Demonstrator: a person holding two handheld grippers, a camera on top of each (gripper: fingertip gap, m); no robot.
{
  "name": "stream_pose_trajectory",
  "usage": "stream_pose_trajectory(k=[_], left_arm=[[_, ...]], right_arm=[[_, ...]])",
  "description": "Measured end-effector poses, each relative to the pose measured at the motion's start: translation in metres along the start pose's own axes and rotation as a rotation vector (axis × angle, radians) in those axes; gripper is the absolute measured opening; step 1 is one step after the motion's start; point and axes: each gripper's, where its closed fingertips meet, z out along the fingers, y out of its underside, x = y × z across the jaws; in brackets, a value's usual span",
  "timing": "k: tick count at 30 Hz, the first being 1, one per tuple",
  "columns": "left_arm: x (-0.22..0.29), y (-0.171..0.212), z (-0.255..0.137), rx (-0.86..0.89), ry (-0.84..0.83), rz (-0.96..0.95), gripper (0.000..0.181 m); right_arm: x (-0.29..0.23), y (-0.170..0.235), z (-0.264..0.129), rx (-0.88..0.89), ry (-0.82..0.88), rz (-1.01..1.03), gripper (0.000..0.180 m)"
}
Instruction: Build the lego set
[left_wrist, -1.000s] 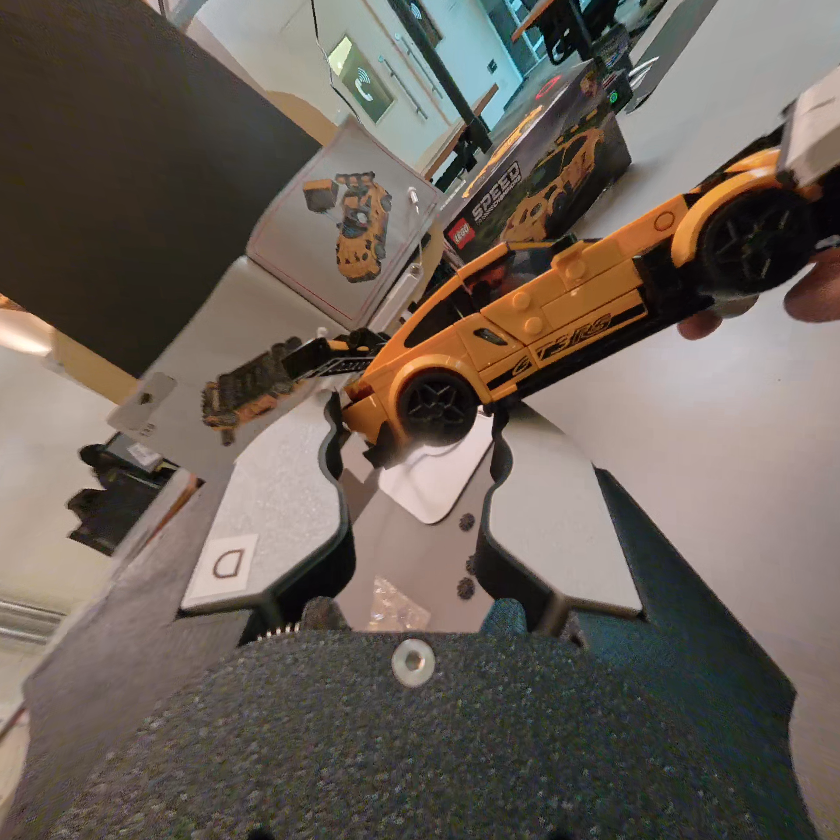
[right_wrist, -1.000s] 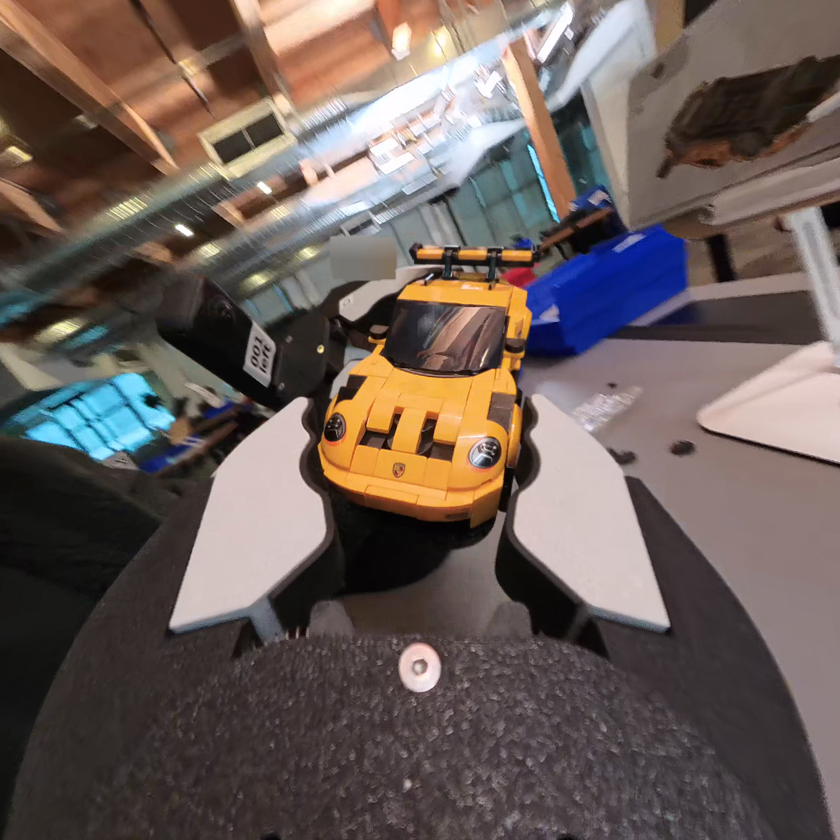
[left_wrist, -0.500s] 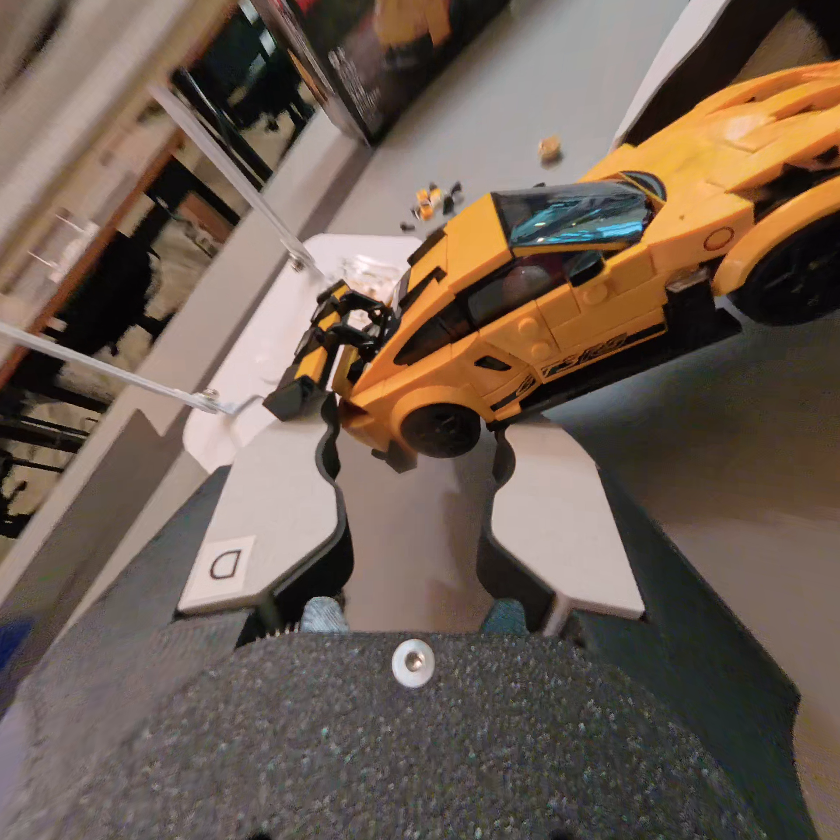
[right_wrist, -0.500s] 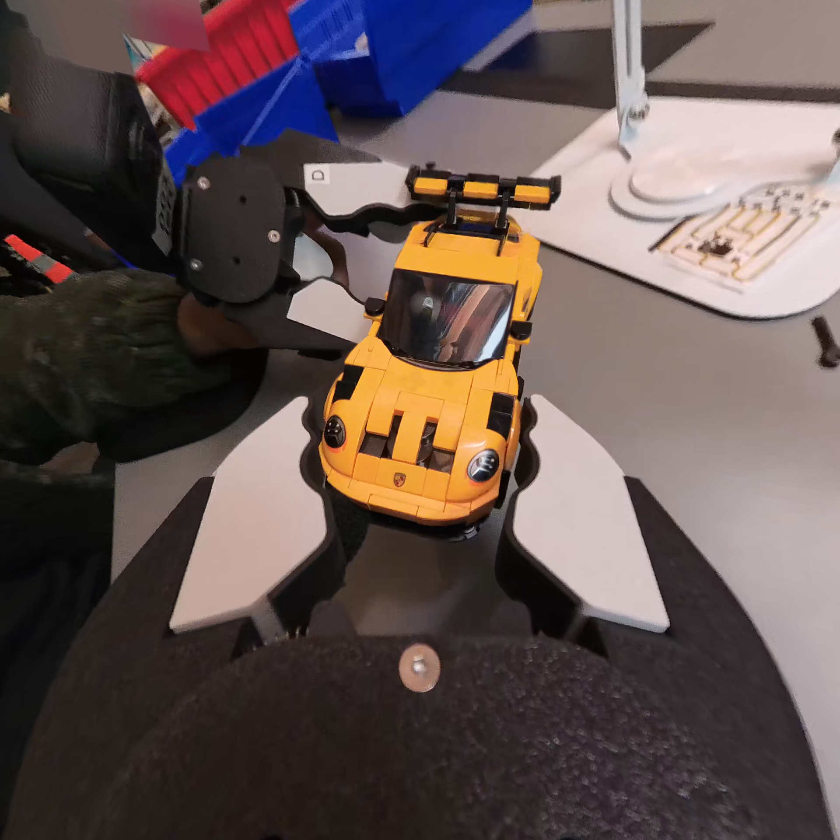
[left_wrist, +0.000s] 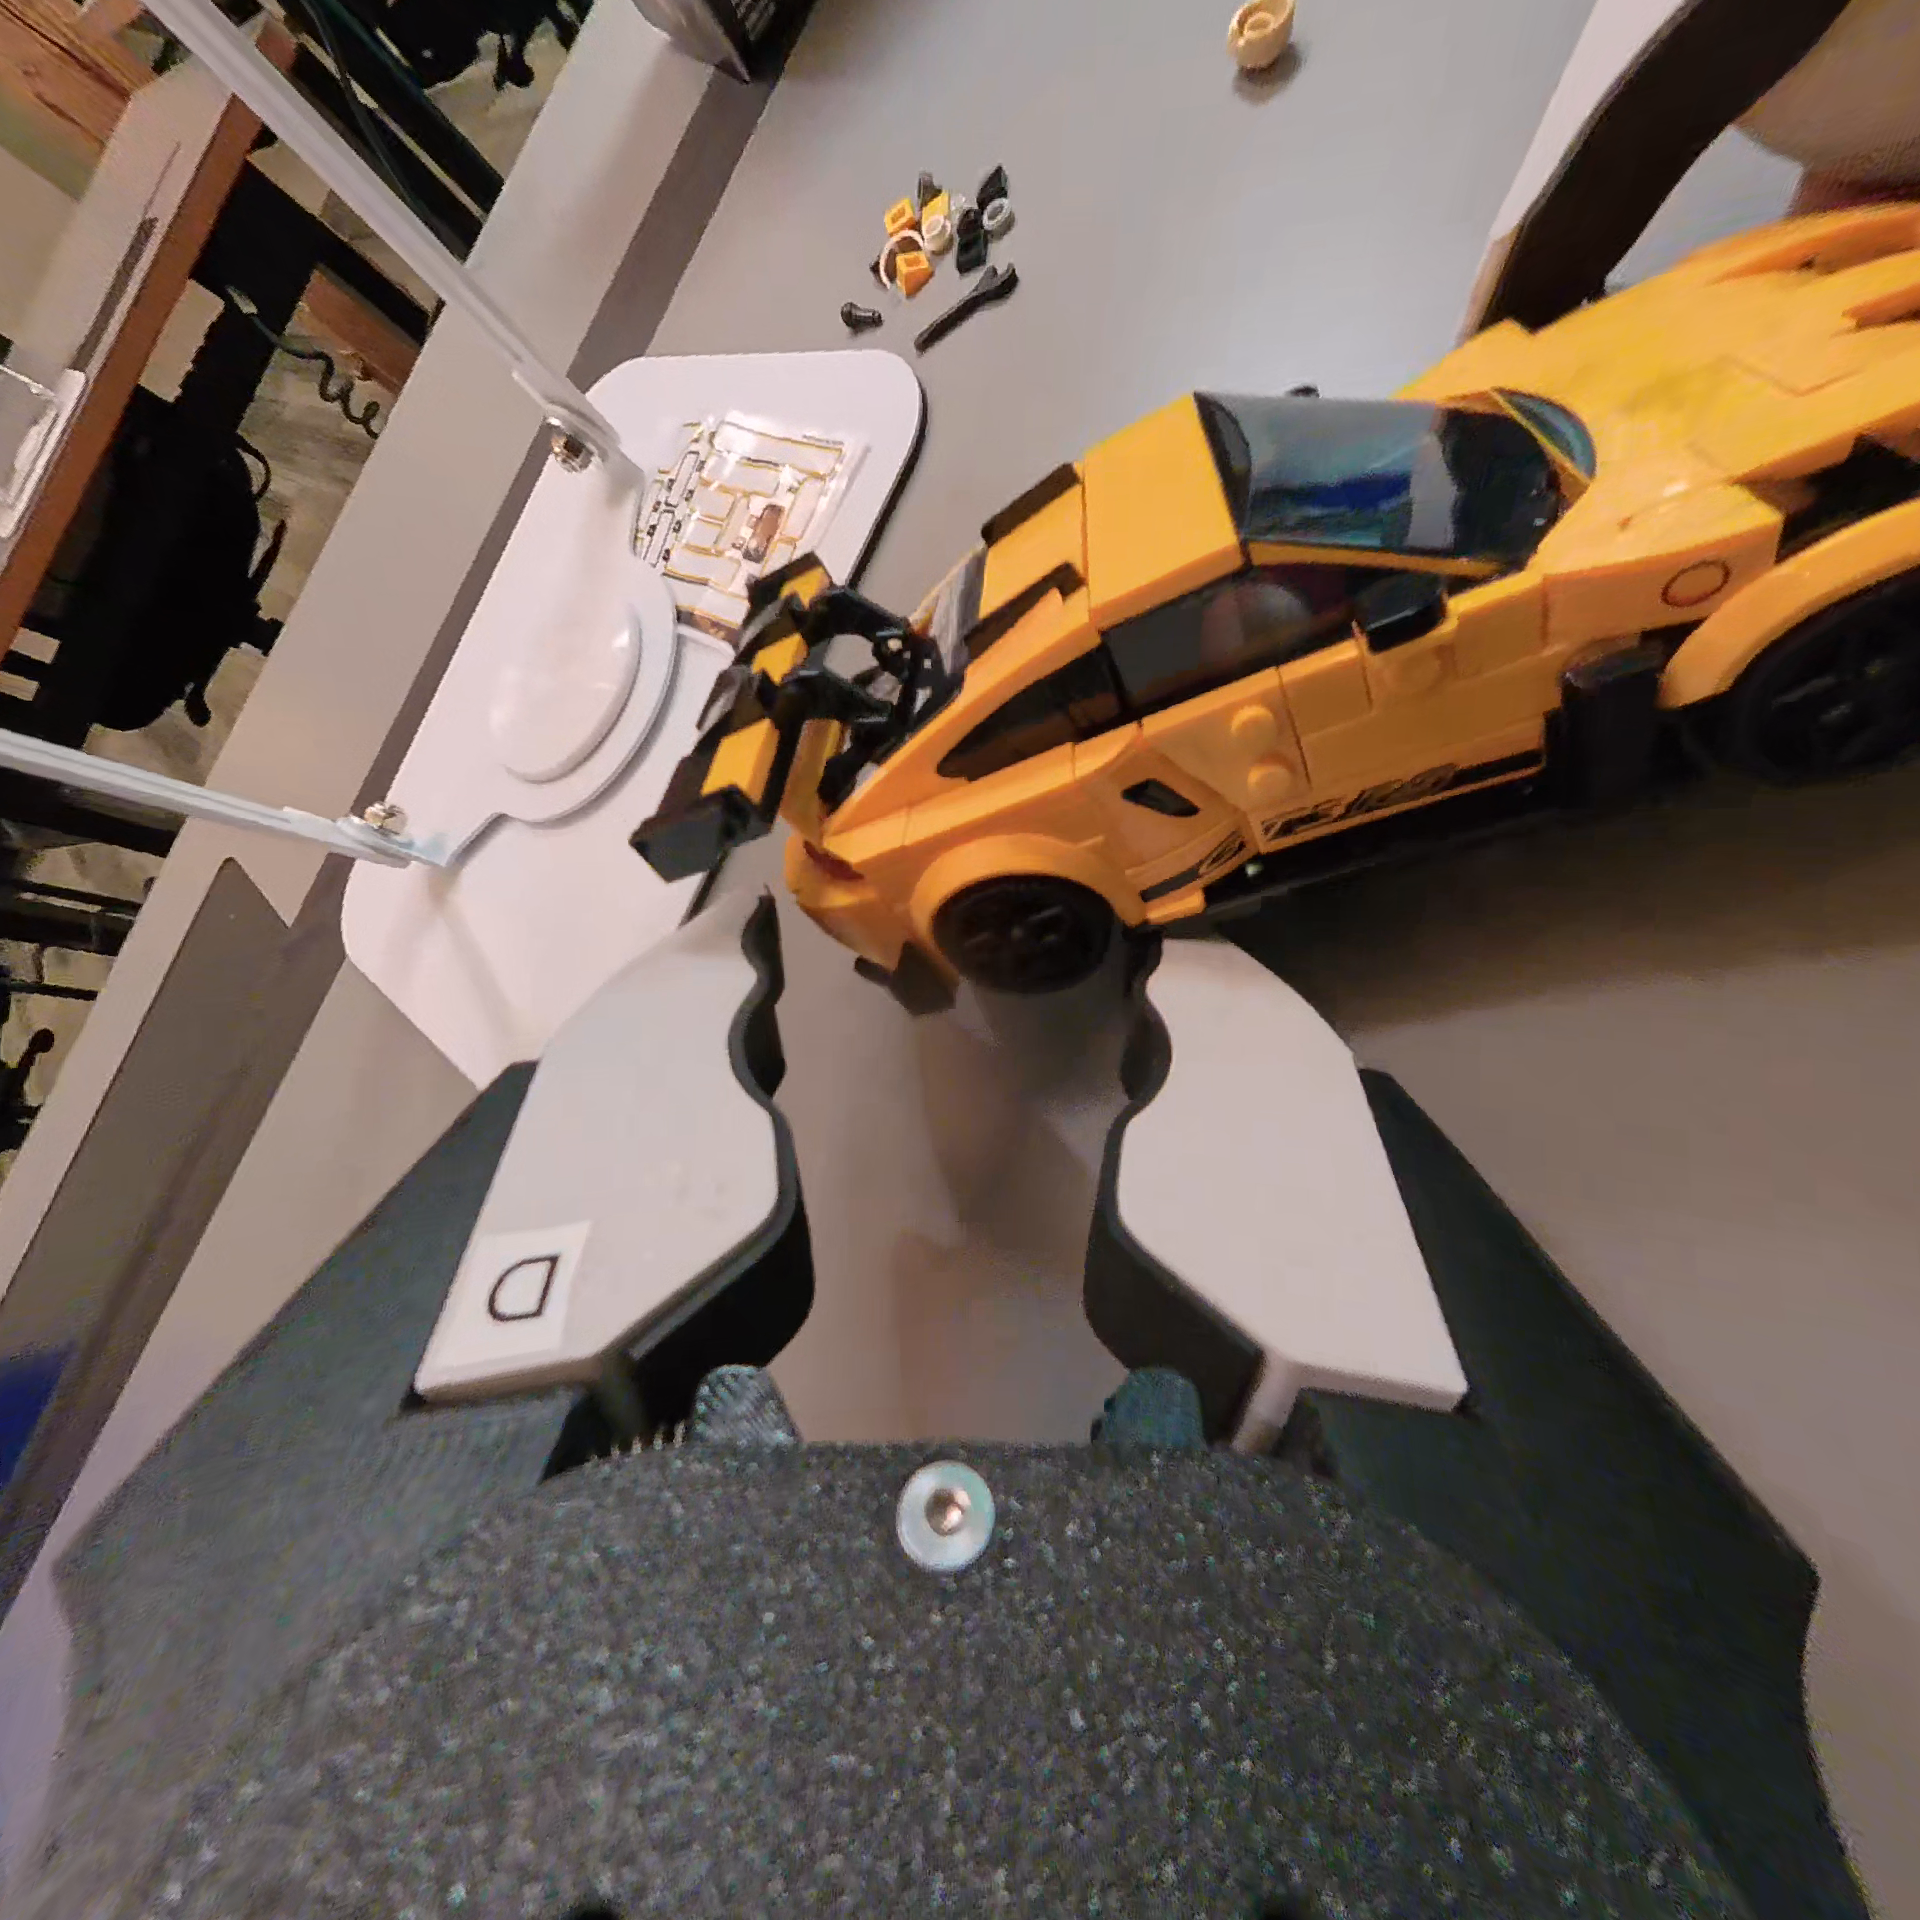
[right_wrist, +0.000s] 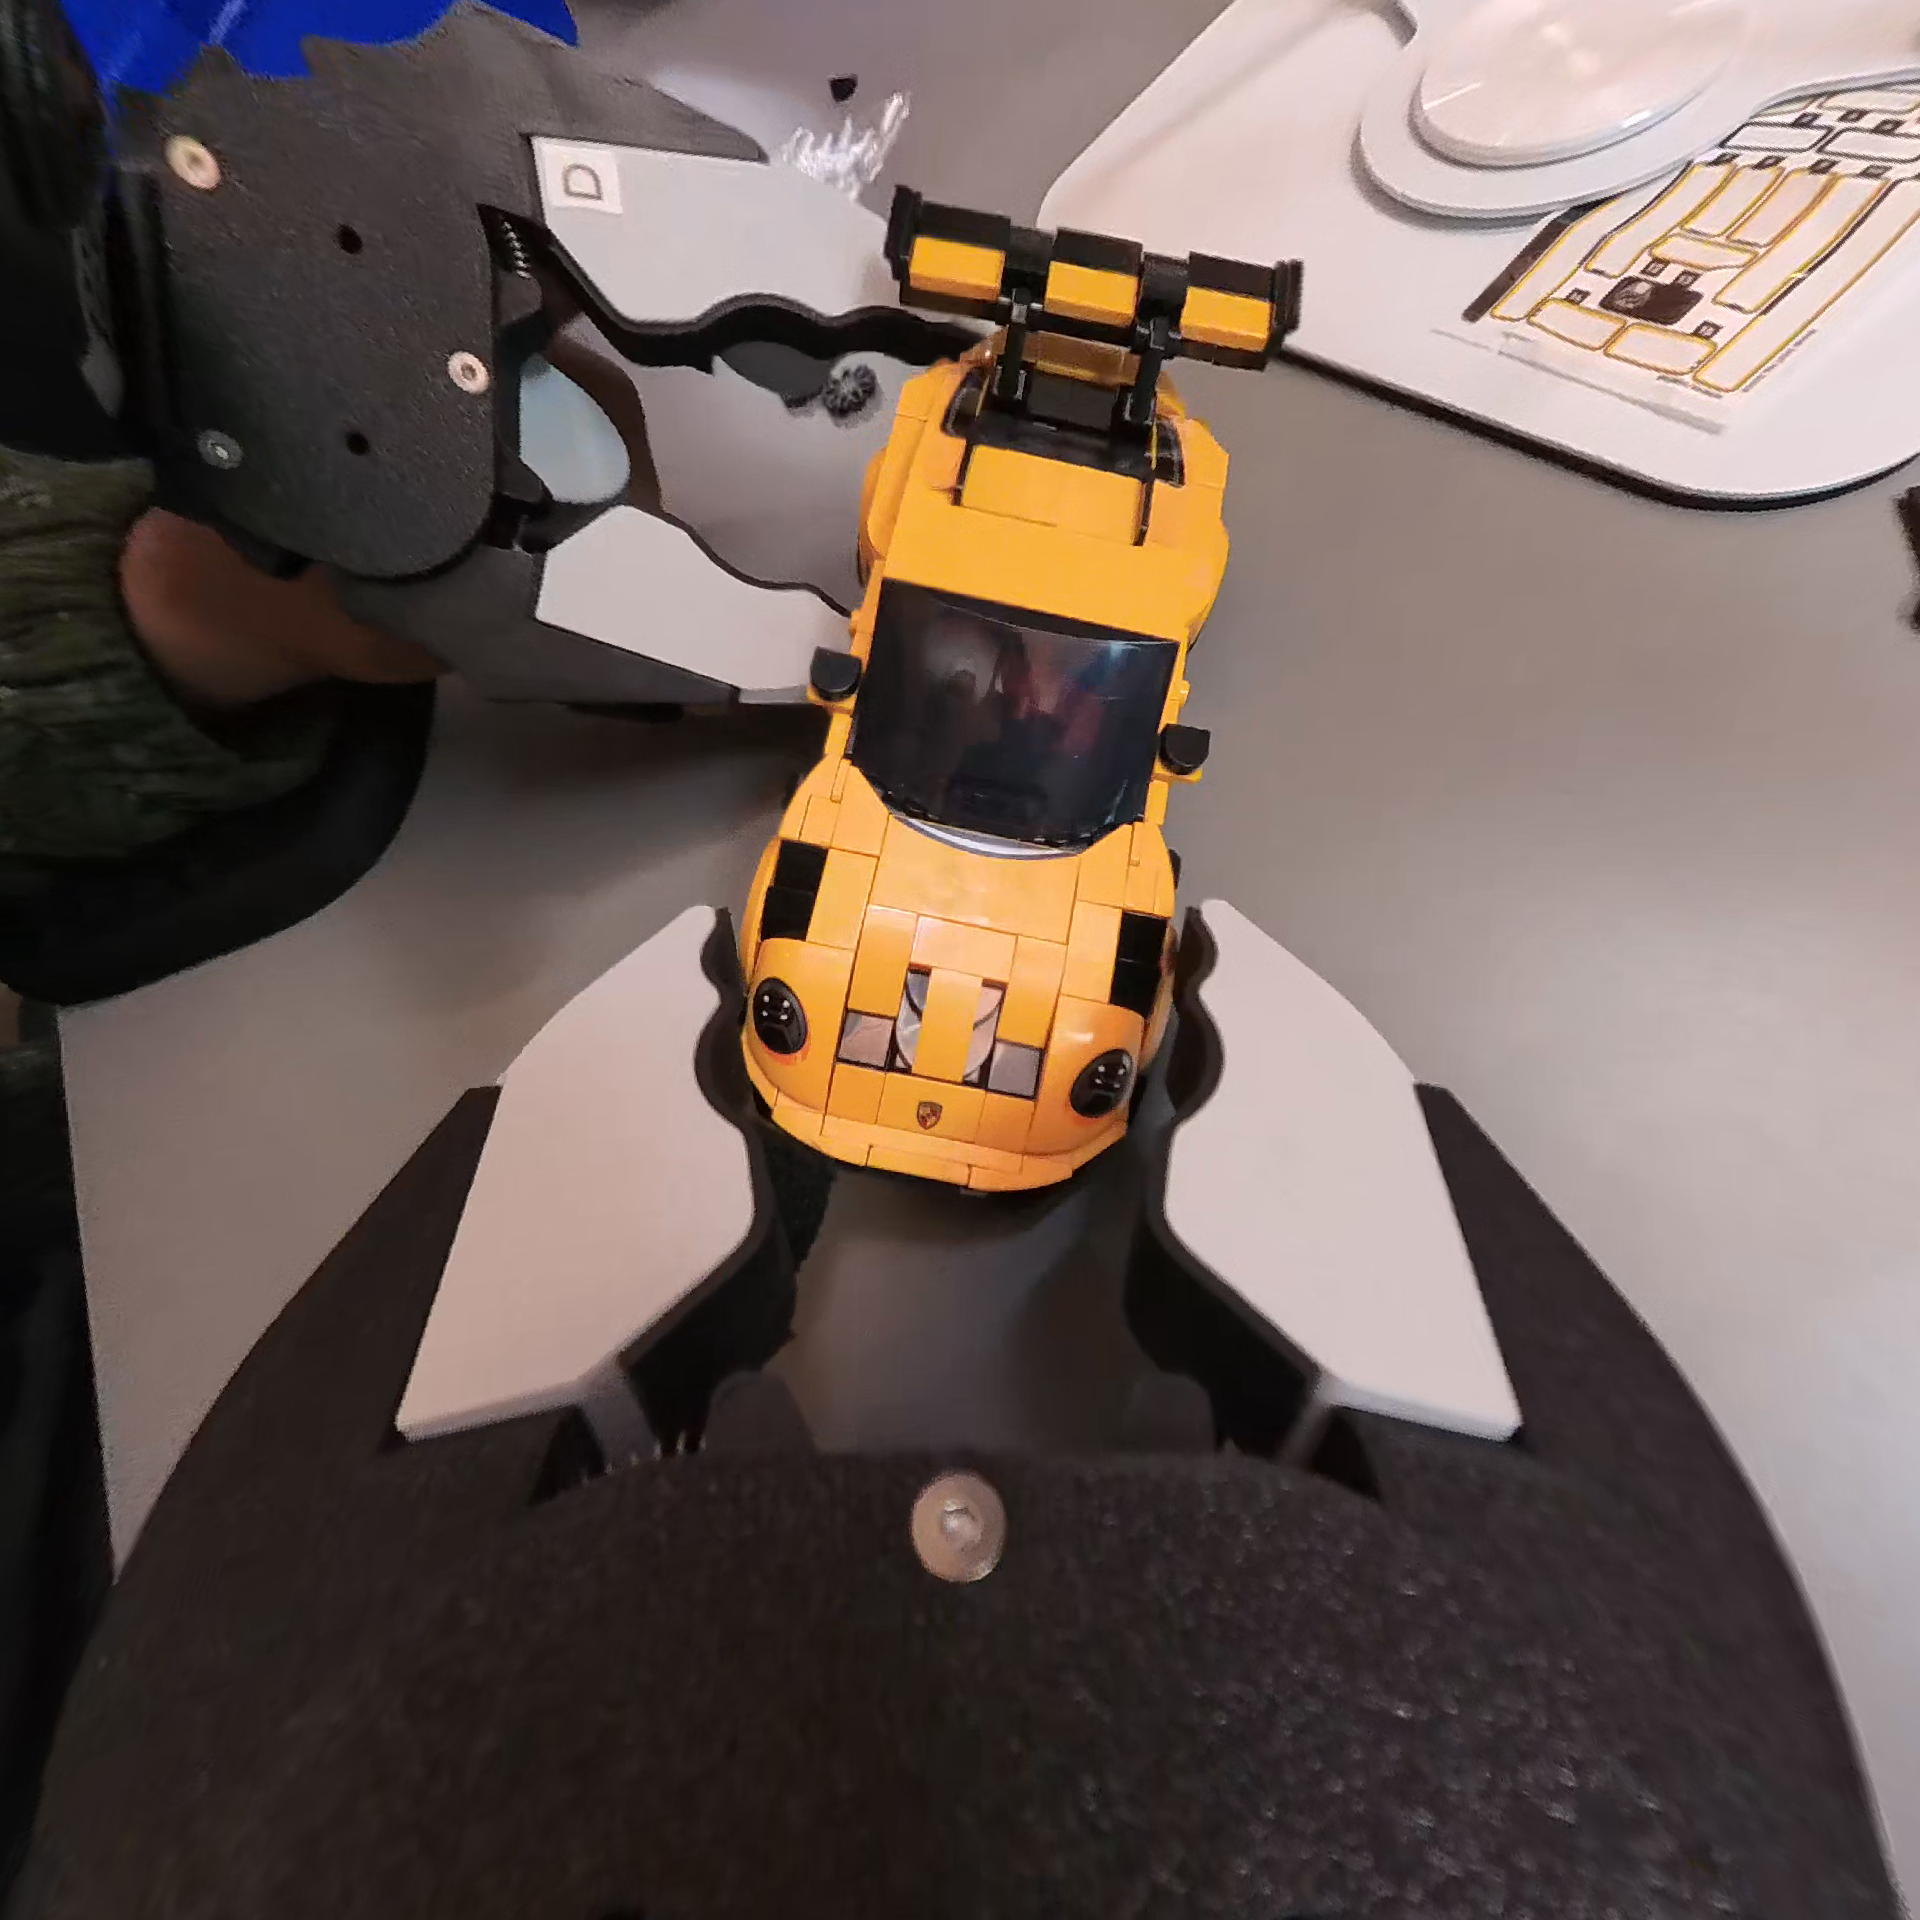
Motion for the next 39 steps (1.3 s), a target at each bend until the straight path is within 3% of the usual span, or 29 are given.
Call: stream_pose_trajectory(k=[10,16,22,24,27,29,31,33,36,39], left_arm=[[0.013,0.038,-0.043,-0.169,0.137,-0.091,0.063],[0.057,0.004,-0.077,0.019,0.380,-0.337,0.059],[0.067,-0.005,-0.046,-0.027,0.447,-0.416,0.062],[0.067,-0.008,-0.040,-0.034,0.489,-0.479,0.058],[0.061,-0.008,-0.035,-0.035,0.505,-0.511,0.056],[0.060,-0.010,-0.037,-0.012,0.535,-0.492,0.056],[0.063,-0.011,-0.044,0.010,0.609,-0.423,0.046],[0.064,-0.005,-0.046,-0.003,0.666,-0.379,0.048],[0.054,0.002,-0.050,0.010,0.661,-0.376,0.049],[0.042,-0.003,-0.061,0.070,0.650,-0.495,0.055]], right_arm=[[0.002,0.011,0.004,-0.081,0.112,-0.082,0.076],[-0.003,0.023,-0.022,-0.174,0.015,-0.227,0.081],[-0.002,0.037,-0.017,-0.247,0.050,-0.323,0.082],[0.001,0.035,-0.016,-0.234,0.103,-0.344,0.065],[-0.005,0.037,-0.015,-0.217,0.151,-0.310,0.063],[-0.019,0.041,-0.016,-0.208,0.182,-0.325,0.047],[-0.033,0.047,-0.015,-0.204,0.228,-0.347,0.051],[-0.046,0.054,-0.010,-0.221,0.244,-0.381,0.058],[-0.065,0.053,-0.008,-0.190,0.198,-0.398,0.048],[-0.097,0.056,-0.004,-0.168,0.015,-0.435,0.046]])
